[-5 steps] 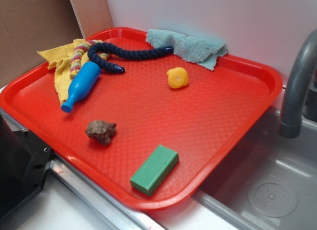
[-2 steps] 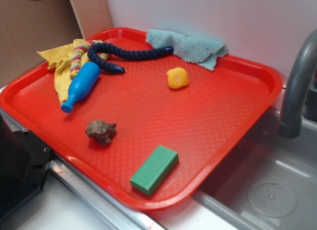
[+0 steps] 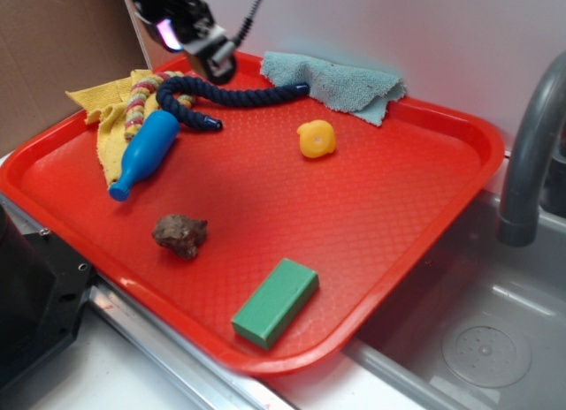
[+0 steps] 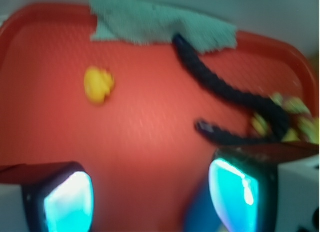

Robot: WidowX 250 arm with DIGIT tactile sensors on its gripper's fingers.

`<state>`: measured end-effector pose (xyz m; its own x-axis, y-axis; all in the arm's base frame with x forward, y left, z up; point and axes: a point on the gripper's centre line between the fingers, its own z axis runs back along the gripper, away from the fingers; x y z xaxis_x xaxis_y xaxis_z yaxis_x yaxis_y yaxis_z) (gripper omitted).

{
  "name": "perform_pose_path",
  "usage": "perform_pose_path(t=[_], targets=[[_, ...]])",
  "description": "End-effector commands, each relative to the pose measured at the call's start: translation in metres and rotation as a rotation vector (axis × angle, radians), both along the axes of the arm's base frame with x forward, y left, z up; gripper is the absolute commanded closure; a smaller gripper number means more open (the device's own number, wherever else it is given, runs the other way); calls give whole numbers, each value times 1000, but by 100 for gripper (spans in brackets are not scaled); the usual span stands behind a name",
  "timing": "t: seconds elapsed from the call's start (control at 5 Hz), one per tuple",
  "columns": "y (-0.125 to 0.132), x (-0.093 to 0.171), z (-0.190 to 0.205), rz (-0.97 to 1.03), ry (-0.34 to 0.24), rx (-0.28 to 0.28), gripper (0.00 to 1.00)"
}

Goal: Grab the yellow duck.

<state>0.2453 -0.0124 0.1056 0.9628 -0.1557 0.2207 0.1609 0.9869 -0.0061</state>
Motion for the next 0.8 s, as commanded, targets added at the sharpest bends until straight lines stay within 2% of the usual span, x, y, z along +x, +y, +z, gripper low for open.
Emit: perform_pose_path(t=[0.0, 0.2, 0.4, 0.6], targets=[[-14, 44, -27, -11, 26, 7, 0], [-26, 54, -34, -112, 22, 10, 0], [-38, 63, -41, -244, 47, -15, 0], [-49, 62, -46, -428, 86, -11, 0]])
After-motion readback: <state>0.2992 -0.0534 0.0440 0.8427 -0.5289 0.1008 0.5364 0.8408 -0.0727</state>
